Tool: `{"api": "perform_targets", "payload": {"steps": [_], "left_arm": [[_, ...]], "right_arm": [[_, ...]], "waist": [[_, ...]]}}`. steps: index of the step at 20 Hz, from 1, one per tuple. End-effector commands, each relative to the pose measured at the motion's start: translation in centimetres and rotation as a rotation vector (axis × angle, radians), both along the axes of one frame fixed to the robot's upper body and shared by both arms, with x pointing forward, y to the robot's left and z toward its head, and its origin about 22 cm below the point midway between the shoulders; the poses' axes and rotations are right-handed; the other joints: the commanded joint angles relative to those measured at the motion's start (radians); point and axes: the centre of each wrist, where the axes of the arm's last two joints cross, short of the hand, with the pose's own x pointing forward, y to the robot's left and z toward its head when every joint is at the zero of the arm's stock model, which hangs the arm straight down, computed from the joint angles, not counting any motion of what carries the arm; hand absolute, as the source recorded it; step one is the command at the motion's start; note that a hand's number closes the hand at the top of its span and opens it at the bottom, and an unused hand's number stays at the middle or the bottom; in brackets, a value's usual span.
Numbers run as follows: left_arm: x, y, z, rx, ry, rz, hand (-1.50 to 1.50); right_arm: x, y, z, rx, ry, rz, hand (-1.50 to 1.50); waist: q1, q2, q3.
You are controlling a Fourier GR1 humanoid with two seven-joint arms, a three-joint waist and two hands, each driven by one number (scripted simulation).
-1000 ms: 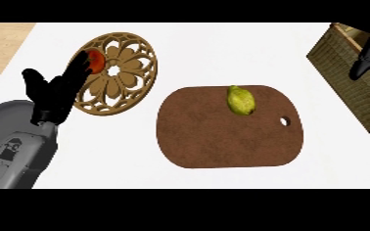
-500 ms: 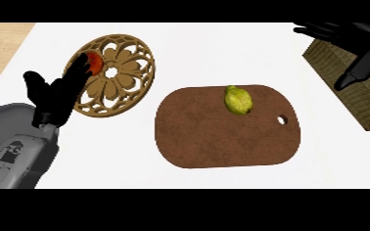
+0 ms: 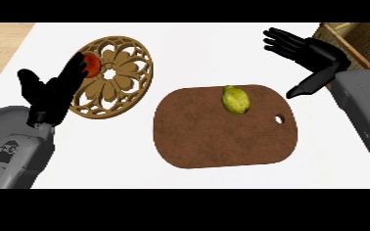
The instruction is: Pick the pear from the cutting board and place it in the basket
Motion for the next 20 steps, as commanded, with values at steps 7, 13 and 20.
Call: {"api": "perform_targets", "payload": {"steps": [7, 13, 20], "left_arm": [[-0.4, 0.2, 0.2, 0.013, 0.015, 0.007, 0.00], [0.3, 0.0, 0.2, 0.007, 0.019, 0.020, 0.00], [-0.4, 0.8, -0.1, 0.008, 0.001, 0.008, 0.00]], "right_arm": [[-0.1, 6.0, -5.3, 0.195, 0.026, 0.094, -1.50], [-0.1, 9.3, -6.3, 0.060, 0.037, 0.213, -1.50], [-0.5, 7.5, -7.1, 0.039, 0.006, 0.200, -1.50]], "waist": [[-0.015, -0.013, -0.003], [-0.017, -0.009, -0.003], [-0.008, -0.006, -0.002]]}}
